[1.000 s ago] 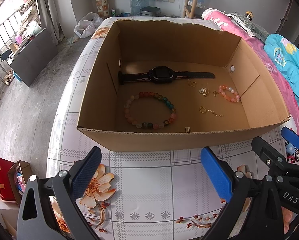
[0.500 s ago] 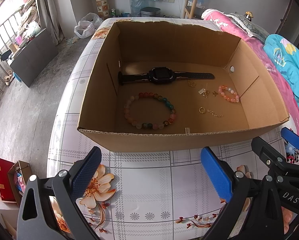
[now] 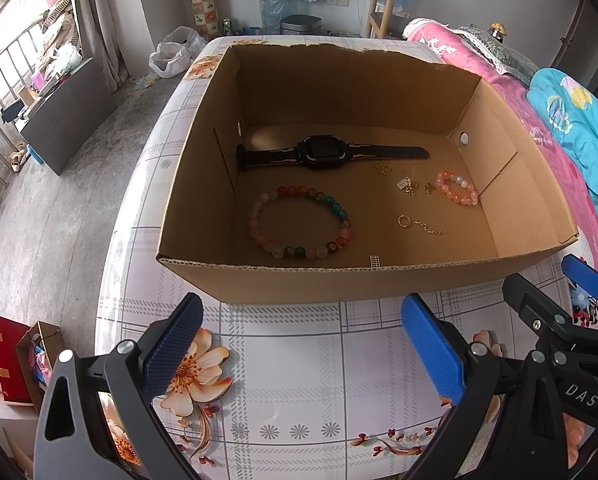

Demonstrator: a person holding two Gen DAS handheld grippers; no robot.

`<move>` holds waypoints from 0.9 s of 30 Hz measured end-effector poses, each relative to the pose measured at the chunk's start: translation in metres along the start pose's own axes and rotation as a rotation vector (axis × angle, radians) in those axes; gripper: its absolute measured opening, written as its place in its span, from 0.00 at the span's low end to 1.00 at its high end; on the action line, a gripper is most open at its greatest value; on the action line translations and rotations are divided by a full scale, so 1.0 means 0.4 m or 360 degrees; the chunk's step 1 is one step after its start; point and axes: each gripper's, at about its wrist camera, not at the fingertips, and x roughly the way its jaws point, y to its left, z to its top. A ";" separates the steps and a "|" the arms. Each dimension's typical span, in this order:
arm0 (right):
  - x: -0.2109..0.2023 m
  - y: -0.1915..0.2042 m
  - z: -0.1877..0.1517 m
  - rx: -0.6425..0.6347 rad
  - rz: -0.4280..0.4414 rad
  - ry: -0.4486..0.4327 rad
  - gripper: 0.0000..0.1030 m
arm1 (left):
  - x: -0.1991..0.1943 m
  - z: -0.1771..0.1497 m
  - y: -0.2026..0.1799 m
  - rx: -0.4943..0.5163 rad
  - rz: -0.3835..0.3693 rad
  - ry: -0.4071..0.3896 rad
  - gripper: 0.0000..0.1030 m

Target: Organize jewelry

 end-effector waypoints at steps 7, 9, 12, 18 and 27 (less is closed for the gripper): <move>0.000 -0.001 0.000 0.0001 0.0002 0.0002 0.92 | 0.000 0.000 0.000 0.0001 0.0000 0.0001 0.95; 0.000 -0.001 0.000 0.0002 0.0002 0.0003 0.92 | 0.000 0.001 0.002 -0.0001 -0.0001 0.0001 0.95; -0.002 -0.001 0.000 0.0001 -0.0001 0.0002 0.92 | -0.001 0.001 0.001 -0.0001 -0.0002 0.0001 0.95; -0.004 0.002 0.000 0.0004 -0.0002 0.0005 0.92 | -0.001 0.001 0.001 -0.0001 -0.0002 0.0002 0.95; -0.005 0.004 0.000 0.0008 -0.0001 0.0006 0.92 | -0.001 0.000 0.000 -0.0002 -0.0003 0.0004 0.95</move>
